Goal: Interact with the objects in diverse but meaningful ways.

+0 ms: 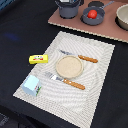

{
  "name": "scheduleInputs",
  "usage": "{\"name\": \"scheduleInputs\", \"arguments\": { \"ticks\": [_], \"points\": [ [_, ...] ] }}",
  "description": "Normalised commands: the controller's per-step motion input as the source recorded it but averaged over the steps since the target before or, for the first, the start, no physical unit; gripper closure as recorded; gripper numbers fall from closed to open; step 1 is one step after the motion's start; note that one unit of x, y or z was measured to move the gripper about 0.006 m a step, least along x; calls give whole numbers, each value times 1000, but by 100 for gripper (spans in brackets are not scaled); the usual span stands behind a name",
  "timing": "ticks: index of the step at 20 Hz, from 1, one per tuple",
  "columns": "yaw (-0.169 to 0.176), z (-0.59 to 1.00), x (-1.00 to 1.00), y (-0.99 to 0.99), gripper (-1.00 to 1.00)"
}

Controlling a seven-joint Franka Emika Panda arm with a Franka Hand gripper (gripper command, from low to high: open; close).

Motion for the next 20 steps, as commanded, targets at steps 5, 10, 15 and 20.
{"name": "scheduleInputs", "arguments": {
  "ticks": [5, 10, 15, 20],
  "points": [
    [-55, 658, -145, 248, -100],
    [-87, 727, 209, -154, -100],
    [-41, 424, 541, -703, -100],
    [-9, 197, 496, -811, -100]
  ]
}}
